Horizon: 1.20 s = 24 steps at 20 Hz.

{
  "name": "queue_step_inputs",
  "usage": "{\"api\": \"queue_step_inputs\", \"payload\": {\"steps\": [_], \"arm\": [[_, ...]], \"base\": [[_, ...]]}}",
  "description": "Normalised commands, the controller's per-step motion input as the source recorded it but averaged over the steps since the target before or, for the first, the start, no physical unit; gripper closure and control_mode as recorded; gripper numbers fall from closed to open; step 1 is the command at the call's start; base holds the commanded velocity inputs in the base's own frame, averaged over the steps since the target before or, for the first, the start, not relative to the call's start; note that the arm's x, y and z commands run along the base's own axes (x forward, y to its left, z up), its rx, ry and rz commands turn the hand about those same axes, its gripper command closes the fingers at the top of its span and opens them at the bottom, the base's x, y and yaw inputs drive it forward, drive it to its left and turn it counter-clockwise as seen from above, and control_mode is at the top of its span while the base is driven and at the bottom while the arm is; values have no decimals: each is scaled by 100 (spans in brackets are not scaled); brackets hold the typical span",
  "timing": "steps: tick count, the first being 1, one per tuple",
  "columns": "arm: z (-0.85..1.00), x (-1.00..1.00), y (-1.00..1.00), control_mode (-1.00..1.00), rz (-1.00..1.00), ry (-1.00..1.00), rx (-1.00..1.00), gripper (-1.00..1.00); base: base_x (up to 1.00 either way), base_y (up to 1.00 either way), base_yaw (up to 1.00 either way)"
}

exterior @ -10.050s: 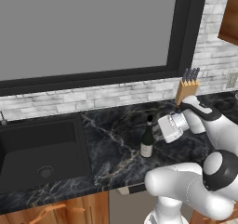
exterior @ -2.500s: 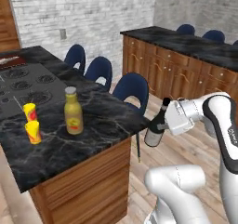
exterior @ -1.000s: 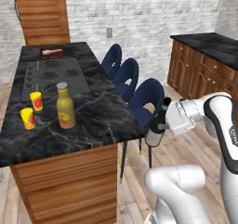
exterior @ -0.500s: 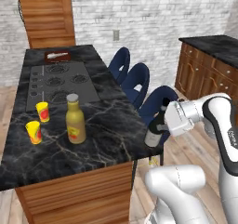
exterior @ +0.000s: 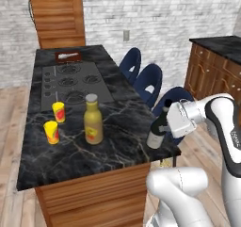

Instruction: Place the drinks on the dining counter in a tight cluster.

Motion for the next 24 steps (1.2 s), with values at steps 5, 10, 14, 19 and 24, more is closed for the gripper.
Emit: {"api": "queue_step_inputs", "payload": {"steps": [5, 10, 14, 19, 24], "arm": [[0, 0, 0, 100, 0, 0, 0, 100], [0, 0, 0, 100, 0, 0, 0, 100], [0, 0, 0, 100, 0, 0, 0, 100], [0, 0, 0, 100, 0, 0, 0, 100], [25, 79, 16, -100, 1, 30, -11, 100]], "base": [[81, 7, 20], [79, 30, 12], [11, -1, 3], [1, 0, 0], [0, 0, 0]]}}
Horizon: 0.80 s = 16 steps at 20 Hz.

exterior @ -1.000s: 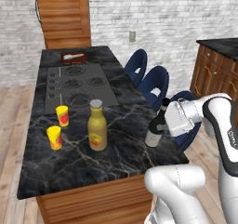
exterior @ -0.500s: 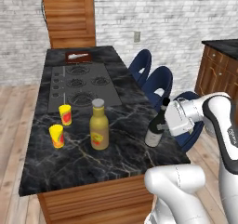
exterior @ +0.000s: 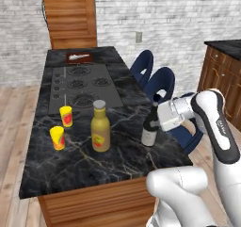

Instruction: Place the drinks on the dining counter in a tight cluster.

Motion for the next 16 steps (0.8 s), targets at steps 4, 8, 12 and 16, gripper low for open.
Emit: {"api": "queue_step_inputs", "payload": {"steps": [4, 8, 12, 16], "arm": [[28, 61, 0, -100, 1, 28, -7, 100], [-25, 73, 0, -100, 0, 11, -3, 100], [-63, 80, 0, -100, 0, 0, 0, 100], [-56, 44, 1, -100, 0, -3, 0, 100]], "base": [[0, 0, 0], [0, 0, 0], [0, 0, 0], [0, 0, 0]]}}
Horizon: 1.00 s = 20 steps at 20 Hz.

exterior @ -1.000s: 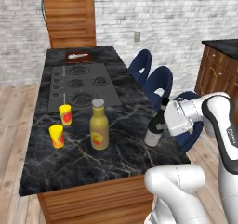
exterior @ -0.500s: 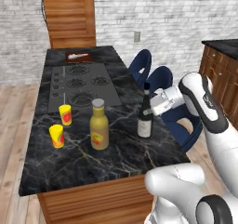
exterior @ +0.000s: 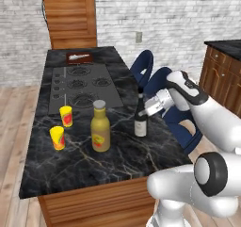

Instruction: Place the drinks on the dining counter in a tight cluster.

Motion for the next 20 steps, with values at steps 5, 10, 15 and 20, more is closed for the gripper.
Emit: {"api": "queue_step_inputs", "payload": {"steps": [5, 10, 15, 20], "arm": [[-38, 4, 7, -100, 0, -9, 0, 100], [-36, 8, 12, -100, 0, -3, 2, 100], [-51, 6, 22, -100, 0, -3, 4, 100], [-24, 19, 9, -100, 0, 0, 1, 100]], "base": [[0, 0, 0], [0, 0, 0], [0, 0, 0], [0, 0, 0]]}}
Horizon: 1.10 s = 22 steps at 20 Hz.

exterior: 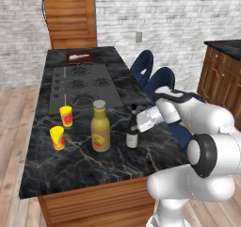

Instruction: Place the drinks on the dining counter in a tight cluster.

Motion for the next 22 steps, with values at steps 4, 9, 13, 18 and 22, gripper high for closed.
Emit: {"api": "queue_step_inputs", "payload": {"steps": [4, 9, 13, 18, 22], "arm": [[-3, 30, 7, -100, 0, 0, 0, 100], [-2, 30, 26, -100, 0, 0, 0, 100], [-10, 12, 10, -100, 0, 0, 0, 100], [-31, 0, 0, -100, 0, 0, 0, 100], [-34, 0, 0, -100, 0, -2, 0, 100]], "base": [[0, 0, 0], [0, 0, 0], [0, 0, 0], [0, 0, 0], [0, 0, 0]]}}
